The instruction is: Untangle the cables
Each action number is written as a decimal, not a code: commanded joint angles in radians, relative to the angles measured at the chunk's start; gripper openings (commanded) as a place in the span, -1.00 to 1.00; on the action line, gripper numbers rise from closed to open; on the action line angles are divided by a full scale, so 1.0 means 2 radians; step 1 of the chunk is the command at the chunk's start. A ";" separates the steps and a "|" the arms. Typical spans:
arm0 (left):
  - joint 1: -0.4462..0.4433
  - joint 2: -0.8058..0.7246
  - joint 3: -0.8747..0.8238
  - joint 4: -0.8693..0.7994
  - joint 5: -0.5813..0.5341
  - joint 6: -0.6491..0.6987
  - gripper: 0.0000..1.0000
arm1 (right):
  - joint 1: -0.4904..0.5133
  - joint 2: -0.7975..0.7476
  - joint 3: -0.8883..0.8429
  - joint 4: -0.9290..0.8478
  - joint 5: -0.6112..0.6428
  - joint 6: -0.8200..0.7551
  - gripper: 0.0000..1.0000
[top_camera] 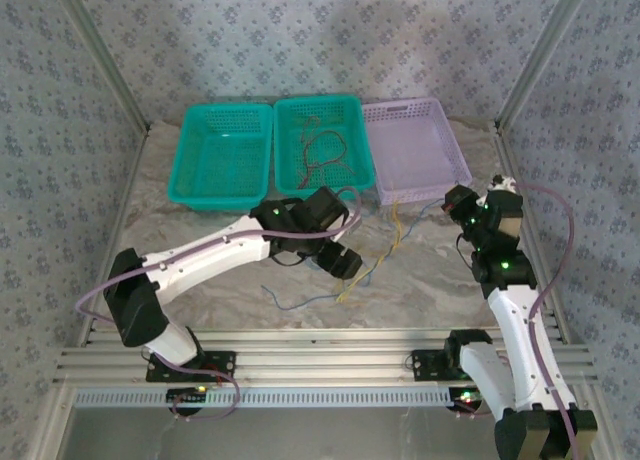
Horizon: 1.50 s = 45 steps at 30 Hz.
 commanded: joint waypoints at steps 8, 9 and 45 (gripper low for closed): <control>-0.020 0.001 -0.042 0.070 0.035 -0.028 0.45 | -0.005 0.004 0.026 0.010 -0.019 0.023 -1.00; -0.021 0.005 -0.044 0.072 0.035 -0.029 0.41 | -0.005 0.004 0.027 0.010 -0.019 0.024 -1.00; -0.039 0.027 -0.048 0.054 -0.004 -0.001 -1.00 | -0.006 0.007 0.010 0.011 -0.028 0.025 -1.00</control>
